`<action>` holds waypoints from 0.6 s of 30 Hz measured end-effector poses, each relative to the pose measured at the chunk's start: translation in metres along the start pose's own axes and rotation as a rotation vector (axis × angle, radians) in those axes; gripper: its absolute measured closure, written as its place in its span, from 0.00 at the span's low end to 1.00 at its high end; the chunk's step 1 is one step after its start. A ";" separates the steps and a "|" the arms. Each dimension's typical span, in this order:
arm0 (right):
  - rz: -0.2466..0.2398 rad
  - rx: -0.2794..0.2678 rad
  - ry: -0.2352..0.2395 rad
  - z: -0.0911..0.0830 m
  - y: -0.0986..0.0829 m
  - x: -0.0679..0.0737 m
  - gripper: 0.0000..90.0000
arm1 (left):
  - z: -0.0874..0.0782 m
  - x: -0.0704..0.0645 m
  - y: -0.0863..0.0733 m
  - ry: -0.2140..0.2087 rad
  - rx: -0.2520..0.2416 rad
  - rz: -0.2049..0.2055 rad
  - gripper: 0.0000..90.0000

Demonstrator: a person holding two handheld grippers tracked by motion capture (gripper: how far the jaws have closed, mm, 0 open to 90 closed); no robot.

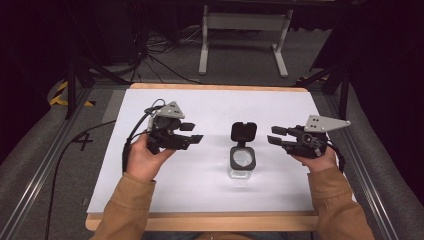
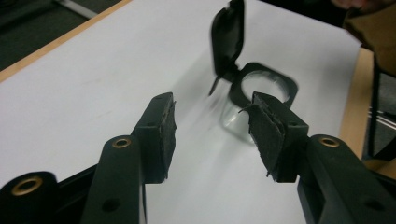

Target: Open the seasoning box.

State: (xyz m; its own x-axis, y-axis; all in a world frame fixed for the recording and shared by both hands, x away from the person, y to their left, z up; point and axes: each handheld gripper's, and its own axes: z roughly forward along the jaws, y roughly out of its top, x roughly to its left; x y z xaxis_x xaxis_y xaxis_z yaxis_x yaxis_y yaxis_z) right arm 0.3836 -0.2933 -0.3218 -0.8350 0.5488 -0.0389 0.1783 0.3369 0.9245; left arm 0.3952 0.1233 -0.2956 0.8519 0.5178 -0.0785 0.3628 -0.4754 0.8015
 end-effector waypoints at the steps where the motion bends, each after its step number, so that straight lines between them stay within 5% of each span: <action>1: 0.003 0.000 -0.012 -0.002 0.000 -0.005 0.67 | -0.007 0.006 -0.007 0.006 0.001 -0.015 0.56; 7: 0.073 0.053 -0.085 -0.005 -0.010 -0.030 0.63 | -0.016 0.031 -0.029 0.071 0.042 -0.062 0.52; 15: 0.146 0.151 -0.185 -0.007 -0.028 -0.055 0.58 | -0.018 0.058 -0.057 0.122 0.070 -0.178 0.49; 18: 0.212 0.176 -0.201 -0.008 -0.036 -0.065 0.55 | -0.016 0.070 -0.069 0.153 0.098 -0.200 0.46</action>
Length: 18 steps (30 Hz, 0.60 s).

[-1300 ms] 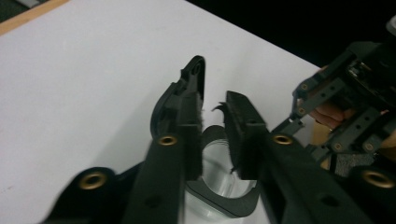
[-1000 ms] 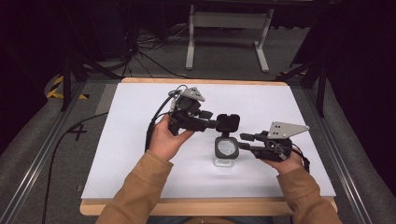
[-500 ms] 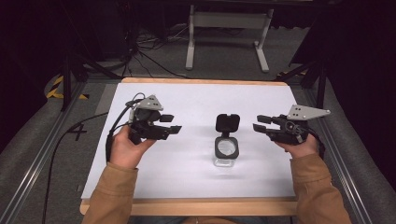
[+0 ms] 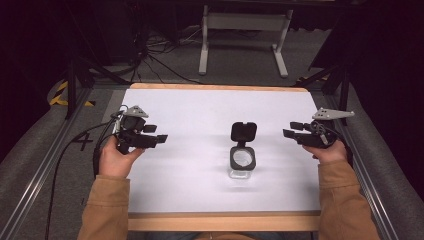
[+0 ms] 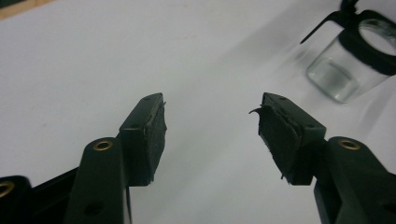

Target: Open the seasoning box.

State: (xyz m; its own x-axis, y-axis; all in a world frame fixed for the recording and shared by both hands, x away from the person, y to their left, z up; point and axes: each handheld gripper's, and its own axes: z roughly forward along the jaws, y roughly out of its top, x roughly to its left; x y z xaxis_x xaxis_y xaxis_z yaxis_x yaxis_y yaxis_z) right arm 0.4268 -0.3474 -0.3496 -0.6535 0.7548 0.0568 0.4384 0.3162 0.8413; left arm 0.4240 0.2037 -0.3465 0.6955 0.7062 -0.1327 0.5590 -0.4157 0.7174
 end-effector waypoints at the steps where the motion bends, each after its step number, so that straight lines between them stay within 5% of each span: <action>1: 0.013 -0.003 -0.006 0.001 -0.002 -0.003 0.54 | 0.002 0.003 -0.004 0.012 0.010 -0.017 0.46; 6: 0.054 0.036 -0.035 0.007 -0.011 -0.014 0.54 | 0.011 0.020 -0.017 0.023 0.040 -0.073 0.46; 12: 0.094 0.086 -0.060 0.016 -0.022 -0.024 0.52 | 0.021 0.033 -0.028 0.027 0.052 -0.090 0.45; 18: 0.089 0.162 -0.093 0.029 -0.034 -0.030 0.52 | 0.034 0.041 -0.036 -0.013 0.077 -0.116 0.44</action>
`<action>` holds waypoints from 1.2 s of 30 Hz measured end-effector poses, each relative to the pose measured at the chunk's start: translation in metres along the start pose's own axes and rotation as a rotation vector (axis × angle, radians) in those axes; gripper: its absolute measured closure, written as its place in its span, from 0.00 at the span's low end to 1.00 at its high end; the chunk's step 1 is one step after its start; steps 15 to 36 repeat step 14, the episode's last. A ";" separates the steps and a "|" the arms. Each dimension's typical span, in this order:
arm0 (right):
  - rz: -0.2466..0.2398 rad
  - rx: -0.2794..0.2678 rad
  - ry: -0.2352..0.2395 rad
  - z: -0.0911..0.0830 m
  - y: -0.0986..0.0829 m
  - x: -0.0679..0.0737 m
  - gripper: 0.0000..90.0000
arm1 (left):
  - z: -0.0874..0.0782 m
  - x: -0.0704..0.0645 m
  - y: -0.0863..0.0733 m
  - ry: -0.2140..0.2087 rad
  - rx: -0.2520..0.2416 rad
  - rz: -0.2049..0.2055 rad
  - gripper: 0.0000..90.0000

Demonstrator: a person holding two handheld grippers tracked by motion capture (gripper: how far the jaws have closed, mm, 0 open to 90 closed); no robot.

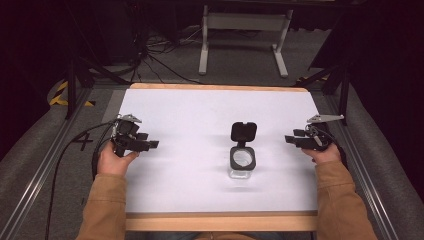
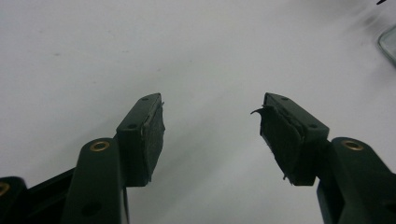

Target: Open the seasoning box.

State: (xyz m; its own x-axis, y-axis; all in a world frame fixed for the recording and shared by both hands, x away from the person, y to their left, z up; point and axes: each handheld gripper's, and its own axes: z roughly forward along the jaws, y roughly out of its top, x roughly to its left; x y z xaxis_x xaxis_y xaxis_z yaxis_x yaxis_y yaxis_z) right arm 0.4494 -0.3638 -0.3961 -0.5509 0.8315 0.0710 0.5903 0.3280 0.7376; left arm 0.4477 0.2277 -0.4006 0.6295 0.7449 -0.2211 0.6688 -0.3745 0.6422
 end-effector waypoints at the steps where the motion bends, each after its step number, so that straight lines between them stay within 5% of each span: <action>1: 0.003 0.009 0.001 0.002 -0.001 -0.001 0.52 | 0.001 0.001 0.000 0.002 0.012 0.004 0.44; 11: -0.021 0.094 -0.022 0.018 -0.008 0.000 0.51 | 0.018 -0.005 -0.001 0.034 0.175 0.018 0.43; 36: -0.027 0.080 -0.018 0.016 -0.006 0.002 0.51 | 0.019 -0.007 0.001 0.025 0.170 0.021 0.43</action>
